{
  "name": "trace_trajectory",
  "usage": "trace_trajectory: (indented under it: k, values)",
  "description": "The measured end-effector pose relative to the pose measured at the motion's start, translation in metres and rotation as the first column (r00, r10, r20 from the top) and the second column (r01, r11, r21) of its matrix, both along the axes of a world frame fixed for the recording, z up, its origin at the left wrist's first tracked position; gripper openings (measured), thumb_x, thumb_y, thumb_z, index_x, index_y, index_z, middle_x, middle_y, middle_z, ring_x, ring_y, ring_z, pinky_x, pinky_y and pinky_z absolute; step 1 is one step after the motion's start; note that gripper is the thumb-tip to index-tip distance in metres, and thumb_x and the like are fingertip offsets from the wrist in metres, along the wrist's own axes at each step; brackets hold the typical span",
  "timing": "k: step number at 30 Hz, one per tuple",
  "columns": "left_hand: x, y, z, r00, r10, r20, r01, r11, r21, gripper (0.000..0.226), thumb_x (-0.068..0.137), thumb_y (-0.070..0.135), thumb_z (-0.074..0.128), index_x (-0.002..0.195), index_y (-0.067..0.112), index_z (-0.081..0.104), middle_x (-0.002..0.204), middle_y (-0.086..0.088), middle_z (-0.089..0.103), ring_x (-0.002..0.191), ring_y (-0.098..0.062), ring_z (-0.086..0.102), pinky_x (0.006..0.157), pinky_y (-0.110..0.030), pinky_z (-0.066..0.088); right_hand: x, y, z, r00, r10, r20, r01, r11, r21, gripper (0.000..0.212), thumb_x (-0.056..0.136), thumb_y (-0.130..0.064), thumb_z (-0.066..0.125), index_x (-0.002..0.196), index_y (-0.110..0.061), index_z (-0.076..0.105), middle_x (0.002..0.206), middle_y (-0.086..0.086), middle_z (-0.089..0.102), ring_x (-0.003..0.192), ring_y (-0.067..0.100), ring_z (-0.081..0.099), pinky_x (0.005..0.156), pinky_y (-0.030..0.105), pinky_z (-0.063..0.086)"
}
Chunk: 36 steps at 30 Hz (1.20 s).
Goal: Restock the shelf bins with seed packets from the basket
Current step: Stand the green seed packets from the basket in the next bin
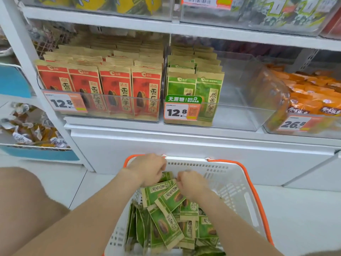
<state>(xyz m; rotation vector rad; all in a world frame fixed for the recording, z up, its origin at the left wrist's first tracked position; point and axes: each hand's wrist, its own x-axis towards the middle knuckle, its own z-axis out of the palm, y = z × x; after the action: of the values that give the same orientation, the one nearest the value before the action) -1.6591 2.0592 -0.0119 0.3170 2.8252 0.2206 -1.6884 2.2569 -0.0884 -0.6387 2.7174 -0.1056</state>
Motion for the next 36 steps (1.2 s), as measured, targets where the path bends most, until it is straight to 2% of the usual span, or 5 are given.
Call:
trace_trajectory:
  k: [7,12,17,28,36]
  values:
    - [0.004,-0.008,-0.028,0.977,0.016,0.212,-0.017,1.000,-0.001,0.019,0.101,0.021,0.050,0.100,0.023,0.069,0.101,0.002,0.067,0.094,-0.021,0.064,0.087,-0.042,0.057,0.022,0.002,-0.069,0.914,0.405,0.018,-0.387,0.858,0.339,0.103,0.097,-0.017,0.067,0.166,-0.028,-0.009,0.174,0.014,-0.007,0.161,0.035,0.002,0.129,0.058,0.013]
    - [0.004,-0.012,-0.029,0.975,0.033,0.222,-0.034,0.999,0.001,0.023,0.103,0.020,0.048,0.109,0.022,0.071,0.108,0.001,0.069,0.096,-0.020,0.064,0.091,-0.043,0.057,0.028,-0.010,-0.071,0.910,0.414,-0.007,-0.359,0.798,0.485,0.103,0.084,-0.027,0.083,0.161,-0.014,0.015,0.156,0.027,0.036,0.145,0.045,0.036,0.122,0.058,0.028]
    - [-0.006,-0.010,-0.016,0.989,0.123,0.076,-0.123,0.992,0.000,0.031,0.106,0.036,0.044,0.127,0.023,0.062,0.124,-0.004,0.068,0.109,-0.029,0.066,0.091,-0.043,0.056,0.014,-0.002,-0.032,0.997,0.063,-0.054,-0.070,0.986,-0.148,0.068,0.076,-0.051,0.071,0.120,-0.027,0.024,0.099,-0.007,0.051,0.082,0.013,0.056,0.068,0.022,0.046]
    - [-0.012,0.049,0.090,0.922,0.274,-0.272,0.017,0.676,0.736,0.042,0.106,0.066,0.023,0.099,0.029,0.042,0.079,0.007,0.063,0.073,-0.015,0.062,0.073,-0.051,0.053,0.009,0.013,0.117,0.881,-0.455,-0.132,0.051,0.369,-0.928,0.074,0.079,-0.066,0.072,0.139,-0.033,0.045,0.093,-0.013,0.075,0.082,0.005,0.071,0.074,0.032,0.057]
    - [-0.030,0.055,0.132,0.599,0.367,-0.712,0.099,0.848,0.521,0.017,0.096,0.012,0.059,0.112,0.018,0.057,0.113,0.003,0.054,0.101,-0.018,0.053,0.083,-0.042,0.049,-0.038,0.024,0.248,0.781,-0.621,-0.063,-0.143,-0.079,-0.987,0.048,0.107,-0.020,0.058,0.141,-0.010,0.026,0.131,0.000,0.057,0.109,-0.001,0.064,0.093,0.020,0.051]
